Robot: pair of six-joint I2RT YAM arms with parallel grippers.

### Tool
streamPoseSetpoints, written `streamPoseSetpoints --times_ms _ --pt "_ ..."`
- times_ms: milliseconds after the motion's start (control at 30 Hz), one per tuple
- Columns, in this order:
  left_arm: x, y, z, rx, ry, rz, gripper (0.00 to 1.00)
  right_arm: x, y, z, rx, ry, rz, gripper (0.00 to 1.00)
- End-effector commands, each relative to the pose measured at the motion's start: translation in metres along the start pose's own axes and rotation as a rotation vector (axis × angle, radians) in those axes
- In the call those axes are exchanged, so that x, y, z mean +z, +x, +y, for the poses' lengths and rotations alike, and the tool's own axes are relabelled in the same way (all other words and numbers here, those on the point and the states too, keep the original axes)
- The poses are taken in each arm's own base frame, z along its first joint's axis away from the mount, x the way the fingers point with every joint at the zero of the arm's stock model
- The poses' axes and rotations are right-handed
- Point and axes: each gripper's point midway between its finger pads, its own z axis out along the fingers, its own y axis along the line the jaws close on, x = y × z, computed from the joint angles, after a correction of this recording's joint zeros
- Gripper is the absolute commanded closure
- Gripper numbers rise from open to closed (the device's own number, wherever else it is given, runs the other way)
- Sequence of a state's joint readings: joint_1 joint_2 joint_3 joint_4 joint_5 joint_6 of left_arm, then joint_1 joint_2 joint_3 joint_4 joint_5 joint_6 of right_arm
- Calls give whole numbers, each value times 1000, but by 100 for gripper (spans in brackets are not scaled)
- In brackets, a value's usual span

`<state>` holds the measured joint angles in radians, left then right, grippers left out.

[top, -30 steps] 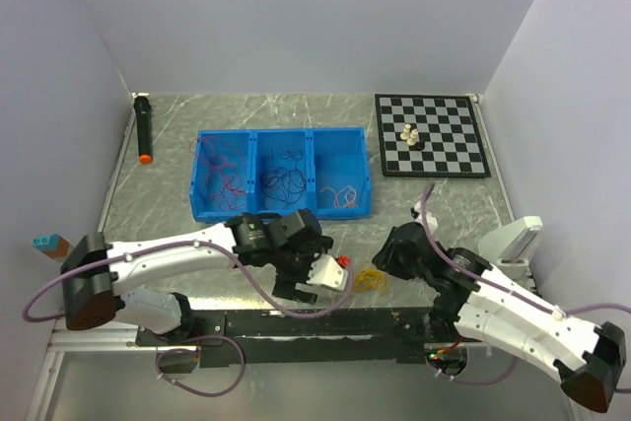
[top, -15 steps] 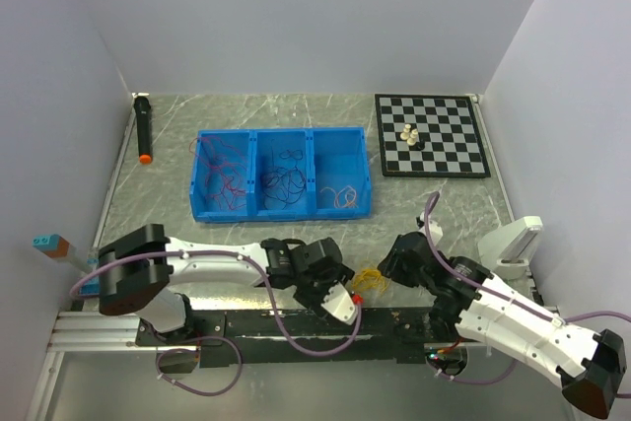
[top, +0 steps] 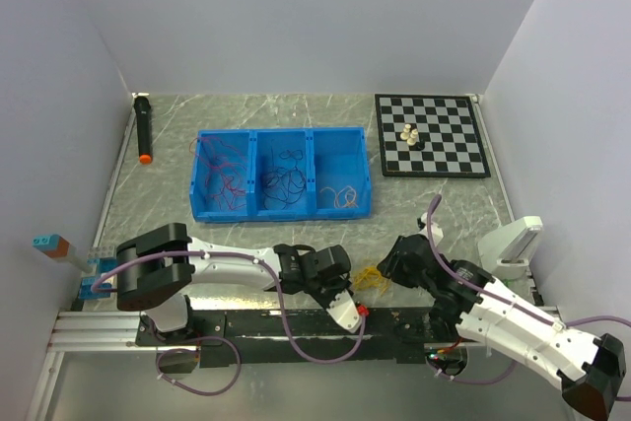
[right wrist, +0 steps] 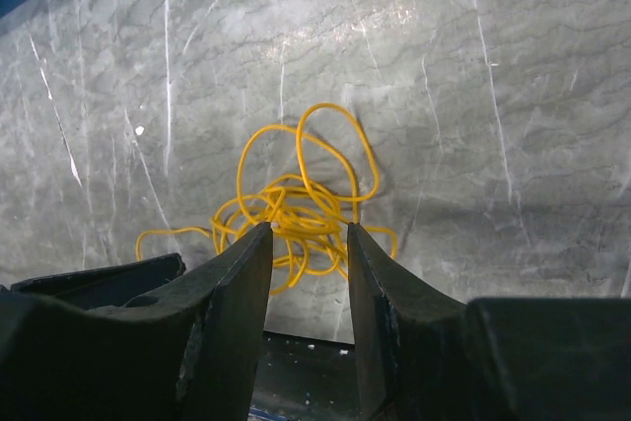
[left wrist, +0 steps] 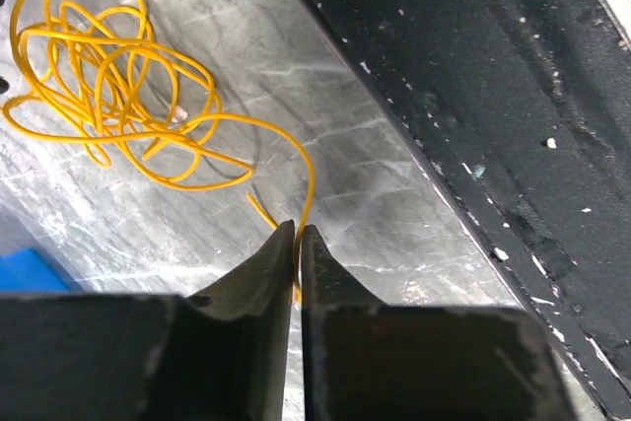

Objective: Untangle the cables

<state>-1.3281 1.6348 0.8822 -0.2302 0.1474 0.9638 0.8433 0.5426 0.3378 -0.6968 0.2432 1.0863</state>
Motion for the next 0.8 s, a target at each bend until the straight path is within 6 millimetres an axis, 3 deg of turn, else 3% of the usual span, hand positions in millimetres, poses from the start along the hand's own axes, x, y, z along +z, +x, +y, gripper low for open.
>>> streamPoseSetpoints --times_ms 0,100,267,633,767 --pt "-11 -13 15 19 -43 -9 91 3 -8 5 4 -5 -29 56" --pt "-24 -11 14 9 -51 3 93 3 -14 7 -7 3 -46 55" --pt "-38 3 -5 -18 -45 33 93 4 -21 8 -32 30 -60 54" --pt "-44 23 -35 -22 25 83 91 -14 -42 14 -72 36 -114 54" --pt "-44 25 -34 -21 14 89 90 -14 -43 11 -92 52 -120 54"
